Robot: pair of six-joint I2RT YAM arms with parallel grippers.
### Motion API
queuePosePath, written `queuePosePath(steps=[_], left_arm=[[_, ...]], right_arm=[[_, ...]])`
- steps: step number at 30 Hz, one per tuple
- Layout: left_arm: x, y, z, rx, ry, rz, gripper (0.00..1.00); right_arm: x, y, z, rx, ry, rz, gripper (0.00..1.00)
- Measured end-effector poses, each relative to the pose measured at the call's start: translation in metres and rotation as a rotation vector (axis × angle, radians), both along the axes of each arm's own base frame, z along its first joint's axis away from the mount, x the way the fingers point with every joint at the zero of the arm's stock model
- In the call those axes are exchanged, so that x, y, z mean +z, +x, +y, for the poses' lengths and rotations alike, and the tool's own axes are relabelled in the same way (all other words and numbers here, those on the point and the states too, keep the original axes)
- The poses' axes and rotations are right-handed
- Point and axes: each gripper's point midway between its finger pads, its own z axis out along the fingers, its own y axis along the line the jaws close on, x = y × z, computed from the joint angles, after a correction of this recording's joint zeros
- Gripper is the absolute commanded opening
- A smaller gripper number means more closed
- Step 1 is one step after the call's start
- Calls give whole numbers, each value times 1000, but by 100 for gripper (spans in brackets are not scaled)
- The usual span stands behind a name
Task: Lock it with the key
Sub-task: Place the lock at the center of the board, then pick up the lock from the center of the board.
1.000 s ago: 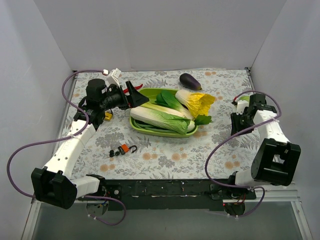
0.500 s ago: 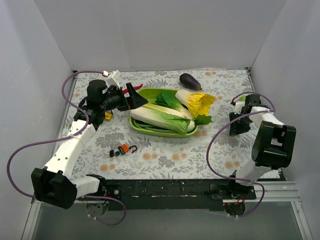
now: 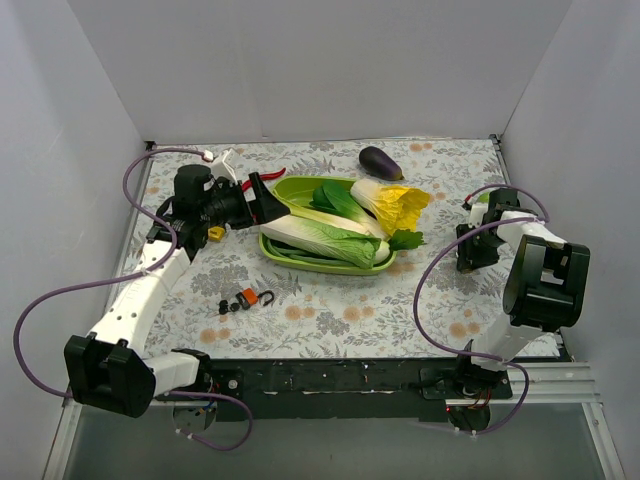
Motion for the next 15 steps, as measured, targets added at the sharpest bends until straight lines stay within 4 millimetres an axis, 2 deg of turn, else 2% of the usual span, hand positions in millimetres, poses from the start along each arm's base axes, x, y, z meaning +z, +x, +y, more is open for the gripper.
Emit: queuePosePath(steps=[2, 3, 5, 9, 13, 15], left_arm=[[-2, 0, 4, 8, 6, 9, 98], [-3, 0, 6, 11, 8, 13, 98], [-7, 0, 11, 15, 18, 26, 98], [-10, 2, 27, 5, 66, 53, 98], [-9, 17, 55, 10, 144, 45, 98], [-15, 22, 72, 19, 186, 57, 98]], right_arm=[[0, 1, 0, -5, 0, -3, 61], [1, 2, -1, -7, -2, -5, 70], [4, 4, 0, -10, 1, -7, 77], [16, 11, 2, -5, 16, -28, 81], [47, 20, 5, 19, 31, -88, 84], [72, 28, 8, 38, 39, -149, 85]])
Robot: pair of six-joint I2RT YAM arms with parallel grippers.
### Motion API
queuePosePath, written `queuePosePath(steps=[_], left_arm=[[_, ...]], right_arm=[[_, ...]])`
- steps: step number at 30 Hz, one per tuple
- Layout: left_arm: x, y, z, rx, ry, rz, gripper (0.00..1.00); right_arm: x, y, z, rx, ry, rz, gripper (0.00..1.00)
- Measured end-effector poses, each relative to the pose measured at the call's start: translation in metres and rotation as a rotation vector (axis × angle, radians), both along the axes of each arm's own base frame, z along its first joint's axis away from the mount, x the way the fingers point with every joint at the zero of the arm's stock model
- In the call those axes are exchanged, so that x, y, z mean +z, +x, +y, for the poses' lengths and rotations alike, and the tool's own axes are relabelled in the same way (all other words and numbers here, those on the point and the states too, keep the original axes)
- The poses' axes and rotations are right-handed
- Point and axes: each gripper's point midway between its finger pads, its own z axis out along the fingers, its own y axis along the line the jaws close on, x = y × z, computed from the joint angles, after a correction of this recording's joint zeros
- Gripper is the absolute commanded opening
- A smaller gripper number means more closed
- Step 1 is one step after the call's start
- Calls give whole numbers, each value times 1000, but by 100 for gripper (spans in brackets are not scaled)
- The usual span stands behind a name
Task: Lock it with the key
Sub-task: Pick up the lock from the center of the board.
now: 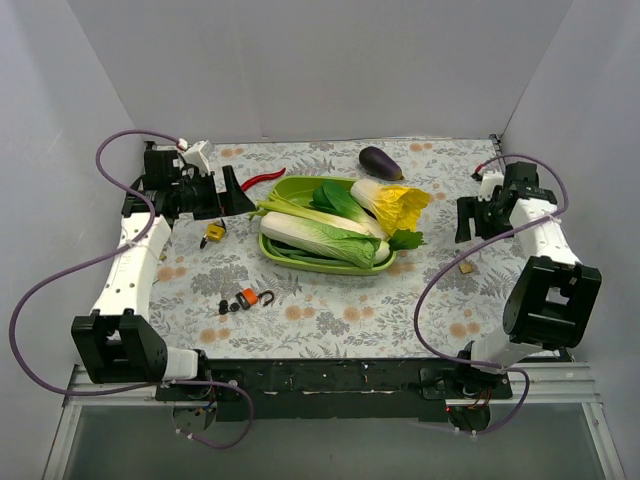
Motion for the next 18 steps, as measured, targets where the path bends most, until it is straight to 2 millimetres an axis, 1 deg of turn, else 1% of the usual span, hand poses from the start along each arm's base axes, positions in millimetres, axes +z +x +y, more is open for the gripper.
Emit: queuePosePath(steps=[2, 4, 5, 6, 8, 9, 12, 14, 15, 18], left_arm=[[-7, 4, 18, 10, 48, 11, 98], [-12, 13, 39, 26, 106, 28, 98], [-14, 20, 54, 35, 144, 31, 98], [-17, 25, 65, 42, 173, 36, 98], [-24, 36, 92, 52, 249, 54, 98], [-28, 40, 106, 49, 292, 66, 98], [-43, 47, 146, 17, 419, 103, 98], [-57, 43, 168, -16, 490, 139, 98], [-67, 38, 182, -44, 531, 161, 98], [-85, 28, 209, -112, 617, 194, 98]], right_arm=[[22, 7, 2, 22, 1, -56, 86], [44, 14, 5, 49, 0, -119, 86], [54, 16, 7, 67, 1, -144, 87], [63, 17, 10, 82, 2, -168, 88], [78, 18, 16, 122, 7, -209, 89], [82, 17, 20, 142, 9, -221, 91], [95, 9, 37, 230, 35, -238, 91], [102, 5, 50, 288, 58, -243, 91], [104, 4, 57, 315, 67, -244, 91], [107, -2, 76, 385, 91, -240, 91]])
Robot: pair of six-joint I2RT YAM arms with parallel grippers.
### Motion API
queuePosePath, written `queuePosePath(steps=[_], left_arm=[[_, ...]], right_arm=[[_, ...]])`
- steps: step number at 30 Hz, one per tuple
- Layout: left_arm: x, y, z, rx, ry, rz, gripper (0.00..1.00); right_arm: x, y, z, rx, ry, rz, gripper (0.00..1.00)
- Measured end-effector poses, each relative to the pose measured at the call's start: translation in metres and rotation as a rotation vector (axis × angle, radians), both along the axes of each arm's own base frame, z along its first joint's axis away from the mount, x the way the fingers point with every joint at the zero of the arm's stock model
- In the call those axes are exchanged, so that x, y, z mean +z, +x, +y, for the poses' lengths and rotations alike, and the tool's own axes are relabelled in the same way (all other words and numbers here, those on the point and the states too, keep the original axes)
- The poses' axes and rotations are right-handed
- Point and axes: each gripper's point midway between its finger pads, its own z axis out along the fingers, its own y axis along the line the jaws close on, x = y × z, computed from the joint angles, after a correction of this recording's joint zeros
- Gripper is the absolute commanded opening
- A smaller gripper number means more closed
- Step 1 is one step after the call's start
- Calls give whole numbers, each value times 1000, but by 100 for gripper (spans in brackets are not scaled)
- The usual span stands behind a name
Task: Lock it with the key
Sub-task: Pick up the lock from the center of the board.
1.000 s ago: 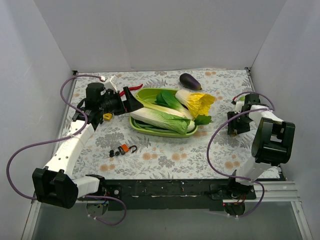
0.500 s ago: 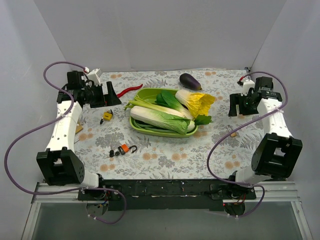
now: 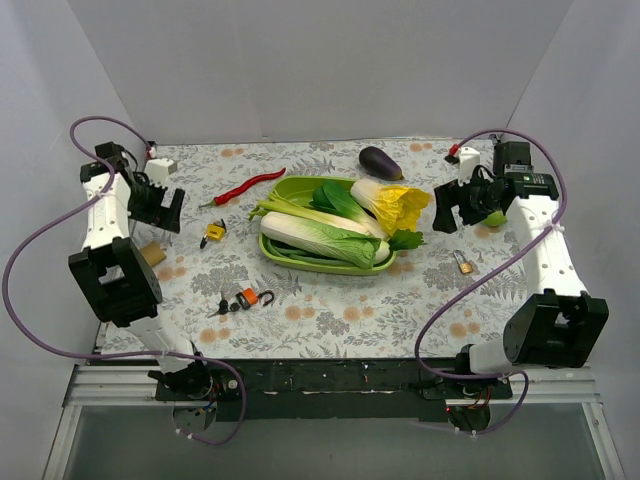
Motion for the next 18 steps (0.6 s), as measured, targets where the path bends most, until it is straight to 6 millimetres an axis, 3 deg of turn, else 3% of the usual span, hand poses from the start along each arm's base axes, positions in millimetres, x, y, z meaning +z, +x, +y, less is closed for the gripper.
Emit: queuePosePath(steps=[6, 18], left_arm=[[-33, -17, 38, -157, 141, 52, 98], [-110, -5, 64, -338, 160, 135, 98]], right_arm=[[6, -10, 24, 75, 22, 21, 92], [32, 0, 22, 84, 4, -28, 92]])
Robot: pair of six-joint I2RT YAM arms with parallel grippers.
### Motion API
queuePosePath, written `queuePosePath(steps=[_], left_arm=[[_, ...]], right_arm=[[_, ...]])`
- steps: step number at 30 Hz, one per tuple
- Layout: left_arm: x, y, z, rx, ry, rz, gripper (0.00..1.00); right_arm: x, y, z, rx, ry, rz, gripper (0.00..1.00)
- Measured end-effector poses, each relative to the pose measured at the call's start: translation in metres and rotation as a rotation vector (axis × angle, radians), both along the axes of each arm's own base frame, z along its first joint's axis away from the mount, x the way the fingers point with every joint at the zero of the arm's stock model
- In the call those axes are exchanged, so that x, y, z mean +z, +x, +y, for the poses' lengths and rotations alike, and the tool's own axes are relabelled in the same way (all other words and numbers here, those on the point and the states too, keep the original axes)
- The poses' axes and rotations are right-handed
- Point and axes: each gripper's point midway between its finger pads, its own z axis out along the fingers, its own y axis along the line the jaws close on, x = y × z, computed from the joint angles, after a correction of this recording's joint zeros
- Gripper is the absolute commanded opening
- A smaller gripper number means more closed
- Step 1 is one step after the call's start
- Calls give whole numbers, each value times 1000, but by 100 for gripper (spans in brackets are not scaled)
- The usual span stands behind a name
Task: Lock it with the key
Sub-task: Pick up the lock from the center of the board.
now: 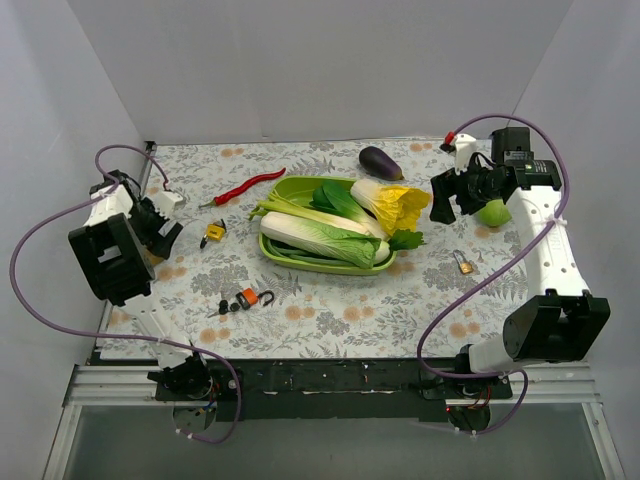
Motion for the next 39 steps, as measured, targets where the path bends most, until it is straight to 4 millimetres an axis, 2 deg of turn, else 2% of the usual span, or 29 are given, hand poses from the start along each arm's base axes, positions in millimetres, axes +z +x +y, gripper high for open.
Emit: queuePosePath(steps=[8, 12, 17, 21, 22, 24, 25, 28, 32, 35, 39], left_arm=[[-11, 4, 16, -81, 41, -27, 98], [-25, 4, 20, -91, 38, -9, 98], [-30, 2, 21, -94, 30, 1, 92], [-31, 0, 19, -97, 17, 5, 80], [-31, 0, 18, -98, 13, 6, 72], [-31, -2, 16, -99, 3, 8, 64], [-31, -4, 15, -102, 0, 6, 55], [-31, -8, 12, -106, -10, 4, 39], [-30, -9, 8, -107, -30, 4, 23], [-28, -13, 3, -104, -57, 18, 18], [-25, -26, -14, -95, -133, 66, 12]], right_arm=[[-2, 1, 6, 19, -16, 9, 93], [-4, 0, 5, 19, -24, 16, 93], [-6, -1, 4, 17, -29, 27, 93], [-7, -1, 3, 16, -32, 32, 93], [-8, 0, 3, 16, -32, 33, 93], [-8, 1, 3, 16, -33, 37, 93], [-8, 2, 3, 16, -33, 35, 93], [-6, 5, 3, 17, -33, 30, 93], [0, 6, 8, 36, -14, 12, 93], [4, 6, 15, 72, 12, -1, 93], [8, 2, 31, 136, 40, -12, 94]])
